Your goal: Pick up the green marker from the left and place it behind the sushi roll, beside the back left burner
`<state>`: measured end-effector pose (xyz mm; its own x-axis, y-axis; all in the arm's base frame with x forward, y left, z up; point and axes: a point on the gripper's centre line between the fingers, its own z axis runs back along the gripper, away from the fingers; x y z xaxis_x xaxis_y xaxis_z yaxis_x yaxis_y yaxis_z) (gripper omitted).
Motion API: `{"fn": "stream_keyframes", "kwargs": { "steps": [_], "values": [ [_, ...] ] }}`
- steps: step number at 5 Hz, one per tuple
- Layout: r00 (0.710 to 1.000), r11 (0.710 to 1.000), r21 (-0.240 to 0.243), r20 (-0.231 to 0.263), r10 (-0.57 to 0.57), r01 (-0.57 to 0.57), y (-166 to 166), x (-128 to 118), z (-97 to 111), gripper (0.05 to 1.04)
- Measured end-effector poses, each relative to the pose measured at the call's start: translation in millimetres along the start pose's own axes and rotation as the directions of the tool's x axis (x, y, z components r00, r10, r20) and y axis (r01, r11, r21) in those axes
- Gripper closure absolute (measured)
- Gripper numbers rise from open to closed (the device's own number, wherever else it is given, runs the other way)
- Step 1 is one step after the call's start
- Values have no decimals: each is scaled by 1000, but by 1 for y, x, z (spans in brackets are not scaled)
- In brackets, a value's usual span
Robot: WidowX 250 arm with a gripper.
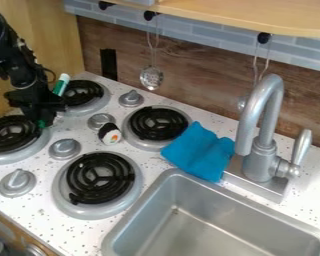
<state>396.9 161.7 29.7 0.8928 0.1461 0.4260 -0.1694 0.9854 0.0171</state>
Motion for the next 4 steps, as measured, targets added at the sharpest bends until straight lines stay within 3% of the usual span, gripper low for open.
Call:
{"fn": "stream_keyframes", "kwargs": {
  "steps": [2,4],
  "values": [
    [993,993,-42,-3,-114,114,-43,9,-12,724],
    [984,982,-62,8,-181,181,-65,16,-17,692]
  ]
}}
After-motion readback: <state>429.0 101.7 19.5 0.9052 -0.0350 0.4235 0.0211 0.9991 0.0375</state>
